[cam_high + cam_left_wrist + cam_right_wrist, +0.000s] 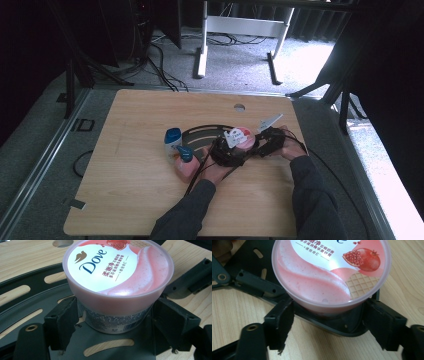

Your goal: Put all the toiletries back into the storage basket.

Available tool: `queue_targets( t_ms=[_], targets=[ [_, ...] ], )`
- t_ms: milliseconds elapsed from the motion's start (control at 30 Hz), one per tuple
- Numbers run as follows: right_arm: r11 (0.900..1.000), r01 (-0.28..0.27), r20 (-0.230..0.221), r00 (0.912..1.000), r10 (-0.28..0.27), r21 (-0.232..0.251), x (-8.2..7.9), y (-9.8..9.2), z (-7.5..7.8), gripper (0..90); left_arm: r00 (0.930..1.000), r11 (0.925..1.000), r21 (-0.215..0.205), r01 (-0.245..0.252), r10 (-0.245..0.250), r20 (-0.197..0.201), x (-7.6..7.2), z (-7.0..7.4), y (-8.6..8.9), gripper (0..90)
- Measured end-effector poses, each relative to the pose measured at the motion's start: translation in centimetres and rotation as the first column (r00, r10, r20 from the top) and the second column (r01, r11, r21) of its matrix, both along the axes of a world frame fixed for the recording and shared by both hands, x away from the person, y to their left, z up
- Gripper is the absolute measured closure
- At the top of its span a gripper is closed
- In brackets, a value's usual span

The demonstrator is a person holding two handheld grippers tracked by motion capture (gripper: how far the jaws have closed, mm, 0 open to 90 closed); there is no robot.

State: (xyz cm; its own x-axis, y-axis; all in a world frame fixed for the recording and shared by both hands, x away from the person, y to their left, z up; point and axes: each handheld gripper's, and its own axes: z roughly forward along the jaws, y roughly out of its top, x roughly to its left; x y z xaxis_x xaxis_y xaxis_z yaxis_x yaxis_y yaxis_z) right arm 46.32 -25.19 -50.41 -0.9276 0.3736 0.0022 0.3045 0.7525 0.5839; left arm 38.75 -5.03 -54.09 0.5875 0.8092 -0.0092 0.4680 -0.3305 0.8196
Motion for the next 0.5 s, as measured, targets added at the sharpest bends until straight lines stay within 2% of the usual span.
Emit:
queue_targets(
  t_ms=[100, 267, 433, 500],
  targets=[
    [1.0, 0.005, 0.007, 1.0, -0.005, -0.01, -0.2, -0.1, 0.1, 30.7, 1.0, 0.9999, -0.013, -0.005, 0.005, -0.002, -0.2, -0.1, 0.1, 23.8],
    [1.0, 0.023, 0.011, 0.9997, -0.023, 0.009, -0.5, -0.5, 0.1, 32.9, 0.9998, 0.9997, -0.018, -0.019, 0.019, 0.007, -0.8, -0.1, 0.4, 30.6],
    [0.998, 0.061, 0.043, 0.9972, -0.062, 0.02, -1.4, -1.6, 0.5, 35.5, 0.9975, 0.9983, 0.007, -0.059, 0.058, 0.041, -1.8, 0.0, 0.3, 38.0],
    [0.996, 0.083, 0.052, 0.9951, -0.084, 0.027, -1.6, -2.0, 0.5, 39.3, 0.9956, 0.9975, 0.0, -0.071, 0.071, 0.062, -2.2, 0.1, 0.4, 43.3]
  ],
)
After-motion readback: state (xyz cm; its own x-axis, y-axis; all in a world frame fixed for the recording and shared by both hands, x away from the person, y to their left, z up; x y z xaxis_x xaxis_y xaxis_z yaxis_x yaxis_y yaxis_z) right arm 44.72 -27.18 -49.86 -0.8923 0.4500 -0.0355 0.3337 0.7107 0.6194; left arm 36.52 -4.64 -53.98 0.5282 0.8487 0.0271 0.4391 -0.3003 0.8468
